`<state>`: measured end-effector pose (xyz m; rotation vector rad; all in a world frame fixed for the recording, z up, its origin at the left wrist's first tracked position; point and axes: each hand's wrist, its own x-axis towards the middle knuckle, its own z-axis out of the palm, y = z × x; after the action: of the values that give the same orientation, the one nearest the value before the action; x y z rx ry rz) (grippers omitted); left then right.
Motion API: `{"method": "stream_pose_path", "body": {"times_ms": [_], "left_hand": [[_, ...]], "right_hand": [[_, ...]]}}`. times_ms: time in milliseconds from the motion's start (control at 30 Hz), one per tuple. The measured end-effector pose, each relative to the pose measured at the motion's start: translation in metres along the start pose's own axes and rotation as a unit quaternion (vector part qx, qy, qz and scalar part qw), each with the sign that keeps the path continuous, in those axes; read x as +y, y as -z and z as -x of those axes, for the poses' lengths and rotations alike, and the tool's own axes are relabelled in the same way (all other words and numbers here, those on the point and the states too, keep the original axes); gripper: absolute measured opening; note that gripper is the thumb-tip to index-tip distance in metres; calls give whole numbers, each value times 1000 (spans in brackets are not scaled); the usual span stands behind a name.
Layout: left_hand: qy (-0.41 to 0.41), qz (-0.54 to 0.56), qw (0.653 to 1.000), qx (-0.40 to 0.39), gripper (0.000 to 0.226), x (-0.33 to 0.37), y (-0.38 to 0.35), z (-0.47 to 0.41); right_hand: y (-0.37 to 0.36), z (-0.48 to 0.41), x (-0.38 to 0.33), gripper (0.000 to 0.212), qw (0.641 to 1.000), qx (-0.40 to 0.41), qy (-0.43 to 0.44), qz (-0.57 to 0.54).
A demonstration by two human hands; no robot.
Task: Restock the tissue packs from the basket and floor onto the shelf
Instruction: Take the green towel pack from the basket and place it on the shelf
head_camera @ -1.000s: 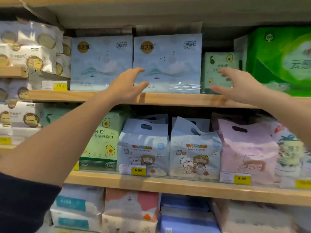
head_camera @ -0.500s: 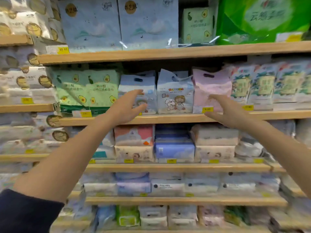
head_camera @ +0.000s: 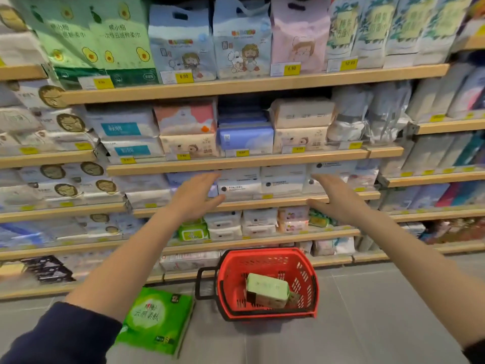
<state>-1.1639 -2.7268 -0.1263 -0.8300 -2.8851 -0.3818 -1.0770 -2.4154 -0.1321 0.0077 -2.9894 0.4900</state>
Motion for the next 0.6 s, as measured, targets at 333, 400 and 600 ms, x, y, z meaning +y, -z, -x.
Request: {"method": "stream_pose_path", "body": {"times_ms": [333, 400, 600], "left_hand": [[46, 16, 991, -124, 66, 27, -104, 57], [57, 28, 988, -144, 67, 33, -121, 66], [65, 41, 979, -187, 73, 47, -168, 85]], "right_hand": [[-75, 63, 44, 68, 996, -87, -10, -20], [-87, 73, 53, 70, 994, -105, -16, -30], [-126, 87, 75, 71, 986, -159, -21, -48]]}}
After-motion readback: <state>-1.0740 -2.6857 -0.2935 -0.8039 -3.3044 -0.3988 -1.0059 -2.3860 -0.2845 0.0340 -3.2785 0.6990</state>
